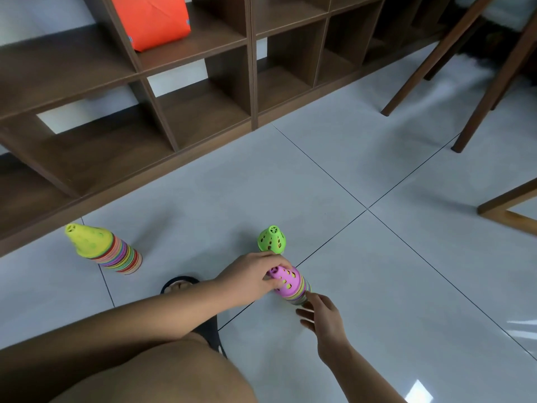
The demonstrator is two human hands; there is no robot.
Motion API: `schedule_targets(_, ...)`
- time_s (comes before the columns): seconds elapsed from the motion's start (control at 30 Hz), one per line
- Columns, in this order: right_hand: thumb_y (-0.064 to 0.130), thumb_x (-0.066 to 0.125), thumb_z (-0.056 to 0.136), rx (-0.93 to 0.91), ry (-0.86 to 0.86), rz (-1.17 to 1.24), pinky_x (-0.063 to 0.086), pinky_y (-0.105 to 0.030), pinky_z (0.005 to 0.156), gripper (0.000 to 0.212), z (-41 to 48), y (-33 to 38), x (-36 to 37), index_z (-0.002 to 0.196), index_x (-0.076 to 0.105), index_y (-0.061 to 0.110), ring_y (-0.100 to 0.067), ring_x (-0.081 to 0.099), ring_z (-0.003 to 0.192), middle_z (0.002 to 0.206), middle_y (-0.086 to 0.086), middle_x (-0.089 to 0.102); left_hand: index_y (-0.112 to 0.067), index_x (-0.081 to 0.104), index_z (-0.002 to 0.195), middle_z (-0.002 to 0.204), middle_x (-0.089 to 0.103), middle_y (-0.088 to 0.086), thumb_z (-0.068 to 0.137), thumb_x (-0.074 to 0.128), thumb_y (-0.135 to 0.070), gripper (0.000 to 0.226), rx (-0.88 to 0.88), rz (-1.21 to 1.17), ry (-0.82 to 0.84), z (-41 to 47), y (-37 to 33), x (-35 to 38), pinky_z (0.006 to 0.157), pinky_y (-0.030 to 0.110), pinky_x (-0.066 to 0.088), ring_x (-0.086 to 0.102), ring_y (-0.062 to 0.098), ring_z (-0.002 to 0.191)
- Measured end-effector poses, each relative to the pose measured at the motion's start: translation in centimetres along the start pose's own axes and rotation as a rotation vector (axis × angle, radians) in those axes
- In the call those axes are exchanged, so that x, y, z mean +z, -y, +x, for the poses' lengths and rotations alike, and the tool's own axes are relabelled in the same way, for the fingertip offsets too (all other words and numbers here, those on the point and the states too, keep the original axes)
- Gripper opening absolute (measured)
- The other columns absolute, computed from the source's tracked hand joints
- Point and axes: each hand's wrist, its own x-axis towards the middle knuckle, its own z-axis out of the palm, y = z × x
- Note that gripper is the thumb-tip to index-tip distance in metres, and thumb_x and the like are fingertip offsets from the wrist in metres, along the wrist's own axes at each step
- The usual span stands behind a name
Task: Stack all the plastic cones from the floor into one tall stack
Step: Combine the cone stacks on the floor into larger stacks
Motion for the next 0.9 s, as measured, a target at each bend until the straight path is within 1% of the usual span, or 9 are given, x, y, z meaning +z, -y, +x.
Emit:
schedule_targets(0.1, 0.026, 0.065, 0.1, -0.011, 0.046, 0.012, 0.059, -0.044, 0.084, 0.023, -2.2, 0.8, 0.6, 0.11, 0.072, 0.007, -0.032, 0.078, 0.092, 0.105, -0.017, 0.077, -0.041, 0.068, 0.126, 0.112, 0.066, -0.03, 0.089, 0.08, -0.034, 0.04, 0.028, 0.011, -0.069, -1.4, -1.7, -2.0, 0.079, 0.013, 0.047, 0.059, -0.013, 0.089)
schedule_targets(0.17, 0.027, 0.064, 0.1, -0.02, 0.111, 0.009, 0.057, -0.043, 0.081, 0.024, -4.0, 1.7, 1.6, 0.108, 0.074, 0.006, -0.033, 0.078, 0.092, 0.103, -0.019, 0.078, -0.039, 0.068, 0.127, 0.097, 0.062, -0.033, 0.085, 0.084, -0.039, 0.044, 0.04, 0.007, -0.104, -2.5, -2.9, -4.2, 0.072, 0.007, 0.038, 0.055, -0.013, 0.079)
schedule_targets(0.3, 0.025, 0.062, 0.1, -0.044, 0.246, 0.016, 0.054, -0.038, 0.074, 0.027, -6.7, 4.0, 4.9, 0.11, 0.074, 0.003, -0.028, 0.075, 0.083, 0.099, -0.017, 0.077, -0.038, 0.066, 0.123, 0.102, 0.068, -0.024, 0.083, 0.084, -0.043, 0.044, 0.08, 0.025, -0.148, -4.4, -4.4, -9.7, 0.077, 0.018, 0.049, 0.063, 0.004, 0.084)
schedule_targets(0.37, 0.028, 0.063, 0.099, -0.057, 0.314, 0.017, 0.053, -0.037, 0.073, 0.03, -7.7, 5.4, 7.4, 0.112, 0.074, 0.003, -0.025, 0.074, 0.082, 0.099, -0.015, 0.076, -0.038, 0.066, 0.122, 0.101, 0.069, -0.02, 0.083, 0.084, -0.043, 0.044, 0.074, 0.079, -0.177, -5.6, -4.1, -12.8, 0.074, 0.021, 0.05, 0.064, 0.009, 0.082)
schedule_targets(0.5, 0.026, 0.063, 0.098, -0.076, 0.433, -0.029, 0.051, -0.033, 0.07, 0.029, -9.0, 7.9, 13.2, 0.113, 0.073, 0.003, -0.024, 0.072, 0.081, 0.093, -0.008, 0.075, -0.04, 0.065, 0.12, 0.104, 0.07, -0.021, 0.084, 0.086, -0.042, 0.042, 0.013, 0.158, -0.216, -8.9, -1.9, -18.8, 0.073, 0.023, 0.051, 0.067, 0.009, 0.085)
schedule_targets(0.67, 0.026, 0.06, 0.101, -0.108, 0.59, -0.124, 0.051, -0.031, 0.065, 0.023, -10.5, 9.8, 22.1, 0.109, 0.073, 0.009, -0.025, 0.072, 0.081, 0.094, -0.007, 0.075, -0.041, 0.067, 0.116, 0.091, 0.063, -0.044, 0.085, 0.087, -0.041, 0.037, -0.086, 0.217, -0.359, -14.7, 1.9, -25.6, 0.063, 0.01, 0.043, 0.063, -0.005, 0.069)
schedule_targets(0.7, 0.026, 0.06, 0.101, -0.114, 0.615, -0.138, 0.051, -0.031, 0.065, 0.022, -10.7, 10.0, 23.9, 0.109, 0.073, 0.009, -0.025, 0.073, 0.081, 0.094, -0.008, 0.074, -0.041, 0.068, 0.116, 0.091, 0.066, -0.04, 0.085, 0.088, -0.041, 0.037, -0.101, 0.204, -0.391, -15.8, 2.7, -26.7, 0.064, 0.011, 0.044, 0.064, -0.003, 0.071)
schedule_targets(0.8, 0.026, 0.06, 0.101, -0.134, 0.686, -0.172, 0.051, -0.032, 0.067, 0.022, -11.3, 10.5, 29.0, 0.11, 0.07, 0.009, -0.024, 0.073, 0.08, 0.092, -0.007, 0.075, -0.041, 0.069, 0.115, 0.1, 0.075, -0.022, 0.083, 0.089, -0.041, 0.038, -0.17, 0.113, -0.481, -18.5, 5.4, -29.9, 0.077, 0.028, 0.06, 0.072, 0.005, 0.089)
schedule_targets(0.9, 0.024, 0.058, 0.101, -0.158, 0.741, -0.208, 0.053, -0.031, 0.068, 0.021, -11.8, 11.0, 33.4, 0.109, 0.07, 0.009, -0.023, 0.073, 0.081, 0.089, -0.006, 0.076, -0.039, 0.07, 0.117, 0.107, 0.076, -0.017, 0.084, 0.089, -0.041, 0.039, -0.227, 0.076, -0.568, -20.9, 7.8, -32.3, 0.083, 0.032, 0.064, 0.073, 0.005, 0.099)
